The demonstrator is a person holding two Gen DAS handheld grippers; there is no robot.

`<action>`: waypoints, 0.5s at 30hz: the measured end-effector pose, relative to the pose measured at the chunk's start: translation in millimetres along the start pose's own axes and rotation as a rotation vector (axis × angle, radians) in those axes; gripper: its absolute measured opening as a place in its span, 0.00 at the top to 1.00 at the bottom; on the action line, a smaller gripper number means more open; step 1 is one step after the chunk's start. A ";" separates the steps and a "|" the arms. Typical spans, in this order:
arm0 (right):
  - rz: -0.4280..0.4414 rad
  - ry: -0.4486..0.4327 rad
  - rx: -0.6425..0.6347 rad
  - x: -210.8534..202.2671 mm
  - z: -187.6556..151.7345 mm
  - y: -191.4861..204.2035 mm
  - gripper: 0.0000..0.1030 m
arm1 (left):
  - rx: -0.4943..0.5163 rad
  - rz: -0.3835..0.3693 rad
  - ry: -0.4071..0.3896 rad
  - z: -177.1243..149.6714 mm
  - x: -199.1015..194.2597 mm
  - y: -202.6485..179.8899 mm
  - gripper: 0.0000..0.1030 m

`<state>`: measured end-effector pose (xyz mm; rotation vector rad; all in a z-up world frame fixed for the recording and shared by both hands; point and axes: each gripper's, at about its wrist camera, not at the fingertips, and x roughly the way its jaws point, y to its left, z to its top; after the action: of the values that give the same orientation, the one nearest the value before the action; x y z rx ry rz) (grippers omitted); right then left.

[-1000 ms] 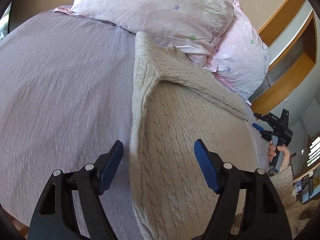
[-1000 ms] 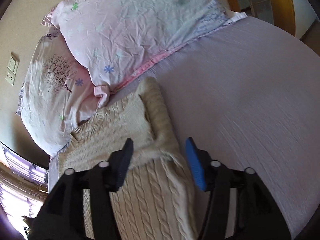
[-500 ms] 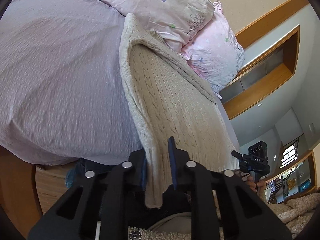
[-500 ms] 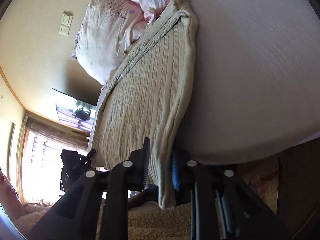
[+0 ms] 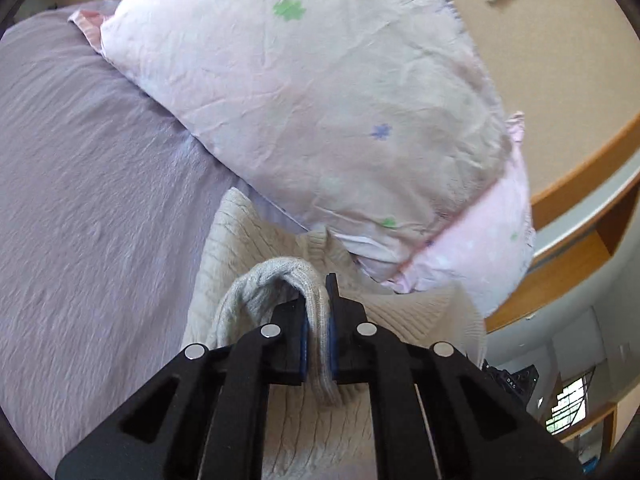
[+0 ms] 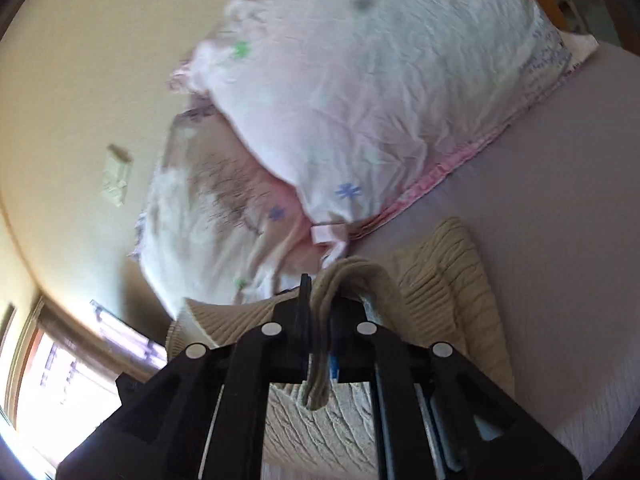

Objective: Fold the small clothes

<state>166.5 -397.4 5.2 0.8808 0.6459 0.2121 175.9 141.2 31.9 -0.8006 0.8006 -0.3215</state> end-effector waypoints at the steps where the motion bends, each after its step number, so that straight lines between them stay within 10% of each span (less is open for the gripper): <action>1: -0.063 -0.003 0.027 8.8 1.2 -7.3 0.81 | -0.035 0.034 0.032 5.8 16.8 5.1 0.94; 2: -0.124 -0.022 0.031 13.0 3.3 -8.6 0.72 | -0.063 0.041 0.070 7.6 28.3 8.4 0.94; 4: -0.216 -0.113 -0.011 3.8 1.6 -8.2 0.18 | -0.084 0.025 0.111 7.1 33.2 9.2 0.91; 7: -0.211 -0.243 -0.089 -18.4 -8.9 -6.6 0.07 | -0.003 0.026 0.035 2.9 5.5 -0.3 0.10; 15: -0.099 -0.167 -0.181 -6.7 -19.0 1.9 0.04 | 0.115 0.148 0.092 -9.5 -11.6 9.2 0.32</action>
<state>149.8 -386.7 0.8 0.6822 0.5050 0.1044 160.8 148.7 27.0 -0.6186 0.9143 -0.2716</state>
